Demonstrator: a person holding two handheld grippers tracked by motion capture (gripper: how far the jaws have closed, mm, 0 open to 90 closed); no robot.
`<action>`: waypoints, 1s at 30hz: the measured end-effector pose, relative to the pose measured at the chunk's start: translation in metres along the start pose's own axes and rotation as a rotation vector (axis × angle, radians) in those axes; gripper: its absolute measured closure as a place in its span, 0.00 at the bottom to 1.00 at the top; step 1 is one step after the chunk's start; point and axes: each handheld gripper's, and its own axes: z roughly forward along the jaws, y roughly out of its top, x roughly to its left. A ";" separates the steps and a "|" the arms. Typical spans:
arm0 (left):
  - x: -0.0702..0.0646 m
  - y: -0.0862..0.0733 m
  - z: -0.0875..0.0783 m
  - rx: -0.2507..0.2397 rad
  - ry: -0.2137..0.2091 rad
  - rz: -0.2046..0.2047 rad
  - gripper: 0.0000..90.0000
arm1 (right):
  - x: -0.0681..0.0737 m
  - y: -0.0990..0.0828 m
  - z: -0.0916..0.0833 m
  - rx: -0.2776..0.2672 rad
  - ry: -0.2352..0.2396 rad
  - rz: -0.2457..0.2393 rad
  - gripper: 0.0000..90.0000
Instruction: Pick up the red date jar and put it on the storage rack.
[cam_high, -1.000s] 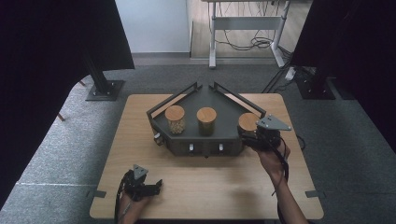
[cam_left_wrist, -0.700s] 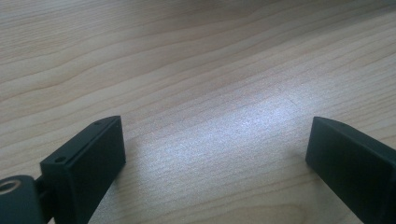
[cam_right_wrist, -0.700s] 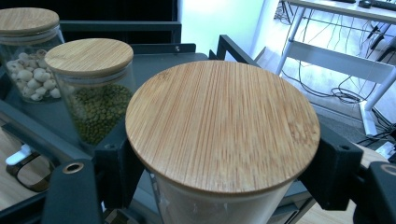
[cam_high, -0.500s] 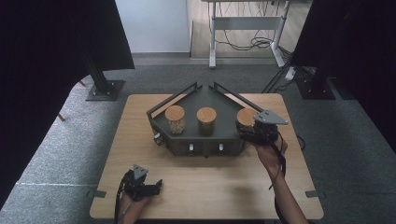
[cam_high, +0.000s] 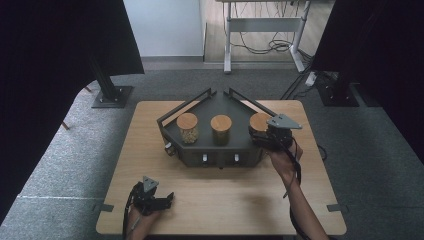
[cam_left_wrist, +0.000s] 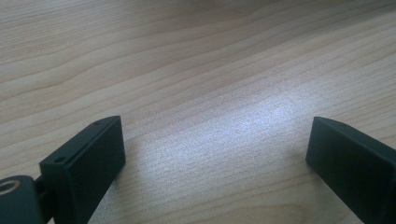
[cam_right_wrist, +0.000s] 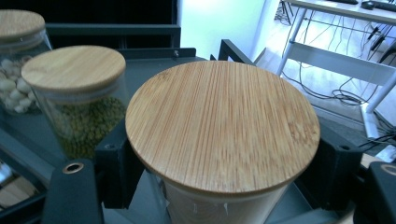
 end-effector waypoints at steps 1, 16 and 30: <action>0.000 0.000 0.000 0.000 0.000 0.000 0.05 | 0.000 0.000 0.001 -0.001 0.004 0.003 0.27; 0.000 0.000 0.000 0.001 -0.001 0.001 0.04 | 0.008 0.000 0.024 0.023 -0.013 -0.011 0.27; 0.000 0.000 0.000 0.001 -0.002 0.002 0.04 | 0.011 -0.008 0.035 0.040 -0.011 -0.011 0.27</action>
